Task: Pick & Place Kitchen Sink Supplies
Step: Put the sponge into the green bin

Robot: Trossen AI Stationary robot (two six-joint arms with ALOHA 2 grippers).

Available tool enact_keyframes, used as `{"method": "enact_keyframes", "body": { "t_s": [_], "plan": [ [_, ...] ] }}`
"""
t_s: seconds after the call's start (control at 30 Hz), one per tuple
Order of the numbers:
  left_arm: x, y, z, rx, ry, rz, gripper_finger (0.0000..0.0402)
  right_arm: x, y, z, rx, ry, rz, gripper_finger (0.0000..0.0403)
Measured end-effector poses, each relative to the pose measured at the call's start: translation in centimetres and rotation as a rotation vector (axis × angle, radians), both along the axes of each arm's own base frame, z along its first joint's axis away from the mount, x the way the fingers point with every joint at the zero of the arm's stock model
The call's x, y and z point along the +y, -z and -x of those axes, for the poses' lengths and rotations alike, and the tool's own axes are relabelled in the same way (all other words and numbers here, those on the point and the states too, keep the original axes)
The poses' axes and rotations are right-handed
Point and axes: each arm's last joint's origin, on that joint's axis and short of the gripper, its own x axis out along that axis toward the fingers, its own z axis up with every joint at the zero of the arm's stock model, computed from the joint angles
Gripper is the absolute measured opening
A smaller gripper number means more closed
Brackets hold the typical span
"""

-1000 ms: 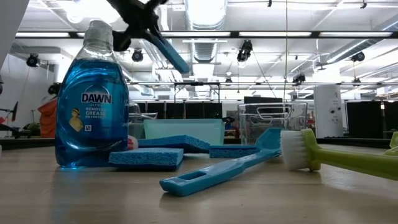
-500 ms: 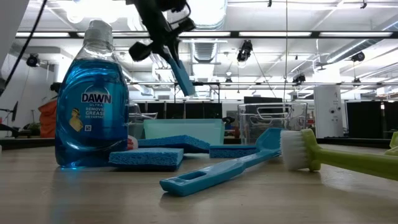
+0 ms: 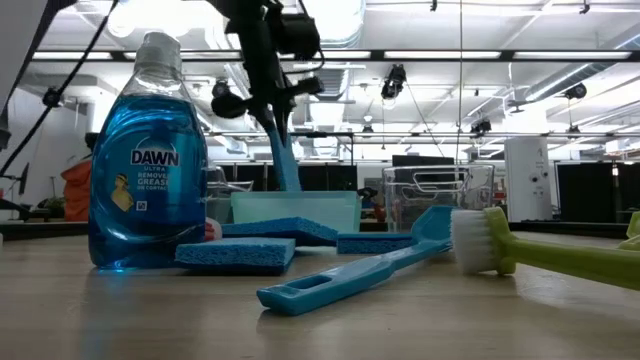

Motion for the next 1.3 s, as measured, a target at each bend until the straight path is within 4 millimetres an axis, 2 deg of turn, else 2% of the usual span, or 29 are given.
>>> {"method": "enact_keyframes", "body": {
  "t_s": [0.2,0.63,0.87,1.3],
  "plan": [
    [1.1,2.1,-0.8,0.046,-0.046,0.015,0.0025,0.0,-0.2,2.2,-0.048,0.010,0.013,0.0203],
    [2.1,4.1,-1.5,0.092,-0.106,0.018,0.0026,0.1,0.1,4.5,-0.068,0.013,0.009,0.0203],
    [2.7,5.1,-1.6,0.116,-0.119,0.027,0.0026,0.1,0.1,5.1,-0.058,0.012,0.009,0.0203],
    [3.0,5.0,-1.5,0.106,-0.120,0.017,0.0026,0.1,0.2,5.3,-0.043,0.010,0.011,0.0203]
  ]
}}
